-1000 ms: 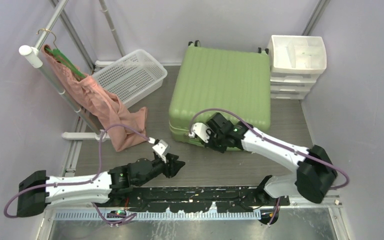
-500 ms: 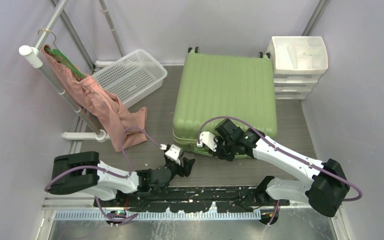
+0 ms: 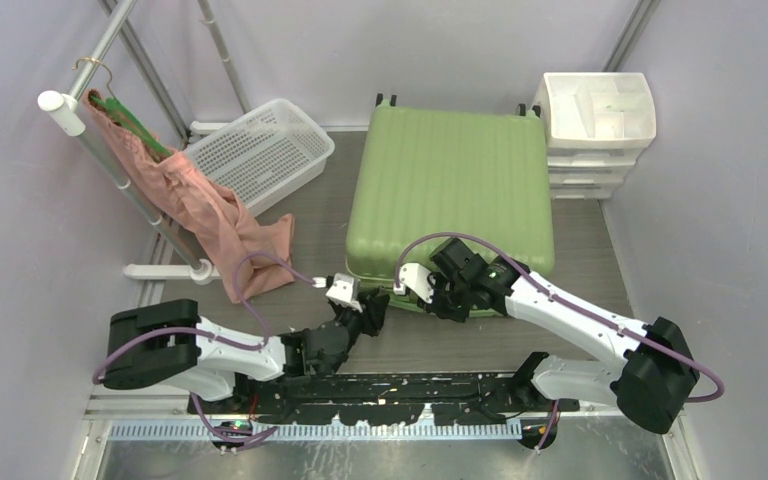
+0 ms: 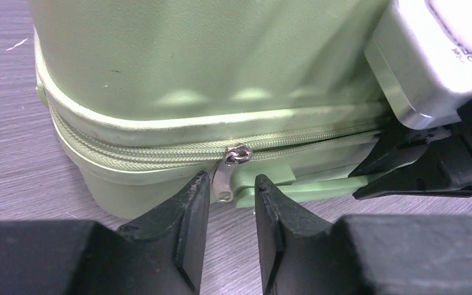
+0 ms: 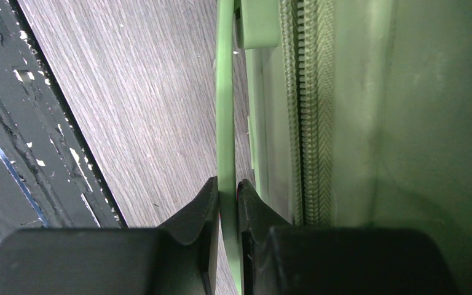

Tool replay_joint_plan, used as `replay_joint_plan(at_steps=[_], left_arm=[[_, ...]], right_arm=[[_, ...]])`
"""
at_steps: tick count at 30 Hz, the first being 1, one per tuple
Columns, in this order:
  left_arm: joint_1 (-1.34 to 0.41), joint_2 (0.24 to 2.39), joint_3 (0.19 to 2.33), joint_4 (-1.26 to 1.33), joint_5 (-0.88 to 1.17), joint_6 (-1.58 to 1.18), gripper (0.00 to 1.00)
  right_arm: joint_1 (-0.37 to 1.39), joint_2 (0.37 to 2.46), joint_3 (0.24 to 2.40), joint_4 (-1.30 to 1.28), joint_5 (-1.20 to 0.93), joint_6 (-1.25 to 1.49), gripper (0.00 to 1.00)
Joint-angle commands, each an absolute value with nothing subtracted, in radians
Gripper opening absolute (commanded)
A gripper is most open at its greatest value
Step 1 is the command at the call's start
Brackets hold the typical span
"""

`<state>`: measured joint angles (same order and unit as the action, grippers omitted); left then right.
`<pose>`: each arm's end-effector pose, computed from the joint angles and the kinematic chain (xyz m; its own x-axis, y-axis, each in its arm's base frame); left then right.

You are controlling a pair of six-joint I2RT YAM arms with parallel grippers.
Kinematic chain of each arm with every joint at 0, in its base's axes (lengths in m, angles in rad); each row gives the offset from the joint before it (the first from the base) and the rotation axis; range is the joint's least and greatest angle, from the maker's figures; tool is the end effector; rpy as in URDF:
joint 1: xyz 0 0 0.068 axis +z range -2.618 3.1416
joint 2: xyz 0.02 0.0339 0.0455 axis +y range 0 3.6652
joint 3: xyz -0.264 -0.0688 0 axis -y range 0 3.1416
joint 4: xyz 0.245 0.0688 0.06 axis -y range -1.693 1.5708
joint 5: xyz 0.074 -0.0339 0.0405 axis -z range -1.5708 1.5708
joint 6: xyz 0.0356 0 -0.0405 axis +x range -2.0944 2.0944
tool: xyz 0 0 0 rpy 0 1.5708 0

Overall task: Open, take out, and arrange the luggage
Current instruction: Adjust the luggage at the center of the board, then unzip the luggage at the center of the board.

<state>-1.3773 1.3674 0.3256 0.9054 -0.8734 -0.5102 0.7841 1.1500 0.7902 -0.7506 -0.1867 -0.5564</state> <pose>0.0726 -0.2284 0.1777 -0.2593 -0.3078 -0.9154 0.4098 0.8233 -0.3929 0.1447 0.1537 0.2267 -0.1413 -0.8739 -0.4651 -0.9738 0.2072 -0.0934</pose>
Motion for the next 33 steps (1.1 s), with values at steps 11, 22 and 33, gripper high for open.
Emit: replay_joint_plan(at_steps=[11,22,33], left_arm=[[-1.337,1.215,0.389,0.709,-0.791,-0.481,0.04],[-1.305,1.210,0.335,0.693,-0.729,-0.567,0.31],[-1.293,1.373,0.291,0.983,-0.702,-0.471,0.37]], right_arm=[[0.768,1.143,0.838,-0.755,-0.252,-0.440,0.04],[0.768,1.145,0.837,-0.755,-0.249,-0.444,0.04],[0.774,1.152,0.837,-0.759,-0.247,-0.446,0.04]])
